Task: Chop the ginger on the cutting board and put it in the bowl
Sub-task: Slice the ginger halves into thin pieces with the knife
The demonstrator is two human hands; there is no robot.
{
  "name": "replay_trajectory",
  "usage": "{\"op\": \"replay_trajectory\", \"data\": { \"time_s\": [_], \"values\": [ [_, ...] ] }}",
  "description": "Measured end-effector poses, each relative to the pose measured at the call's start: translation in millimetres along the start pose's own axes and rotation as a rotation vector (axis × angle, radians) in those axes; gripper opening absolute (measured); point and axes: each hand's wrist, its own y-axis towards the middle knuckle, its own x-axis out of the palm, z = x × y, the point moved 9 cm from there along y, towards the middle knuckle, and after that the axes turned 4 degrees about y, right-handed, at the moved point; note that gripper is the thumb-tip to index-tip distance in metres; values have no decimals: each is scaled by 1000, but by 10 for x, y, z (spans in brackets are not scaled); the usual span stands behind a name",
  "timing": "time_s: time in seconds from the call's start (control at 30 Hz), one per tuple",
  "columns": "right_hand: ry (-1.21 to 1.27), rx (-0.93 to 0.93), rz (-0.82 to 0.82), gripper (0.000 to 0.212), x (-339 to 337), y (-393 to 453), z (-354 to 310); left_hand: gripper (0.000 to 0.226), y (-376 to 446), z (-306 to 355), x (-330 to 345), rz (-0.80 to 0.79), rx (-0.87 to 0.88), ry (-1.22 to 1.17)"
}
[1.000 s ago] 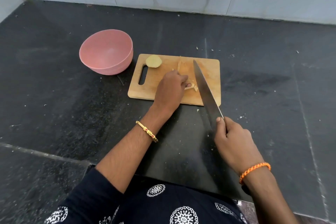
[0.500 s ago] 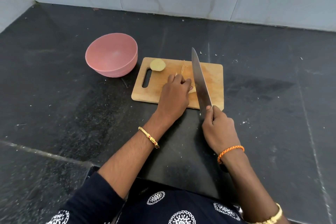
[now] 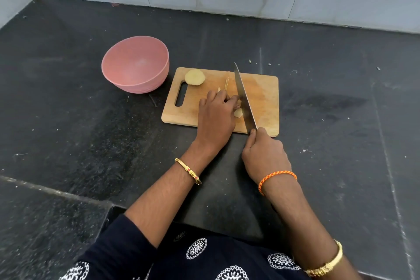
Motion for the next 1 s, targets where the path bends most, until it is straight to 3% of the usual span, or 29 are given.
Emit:
{"op": "replay_trajectory", "data": {
  "time_s": [0.13, 0.27, 0.43, 0.6, 0.77, 0.87, 1.0],
  "values": [
    [-53, 23, -45, 25, -27, 4, 9, 22, -20, 8, -19, 46, -3, 60],
    [-68, 49, -74, 28, -18, -50, 68, 35, -37, 22, -11, 45, -22, 113],
    [-43, 63, -129, 30, -74, -189, 227, 21, -30, 8, -11, 30, -48, 114],
    [93, 13, -65, 36, -234, -349, 262, 25, -4, 2, -25, -9, -25, 98],
    [178, -19, -31, 38, -261, -255, 256, 44, 4, -25, 11, -224, 17, 23],
    [203, -12, -23, 39, -264, -193, 313, 63, 10, -6, 81, -396, 110, 104],
    [220, 0, -46, 40, -229, -156, 332, 54, 125, 41, 83, -448, 210, 185]
  ]
}}
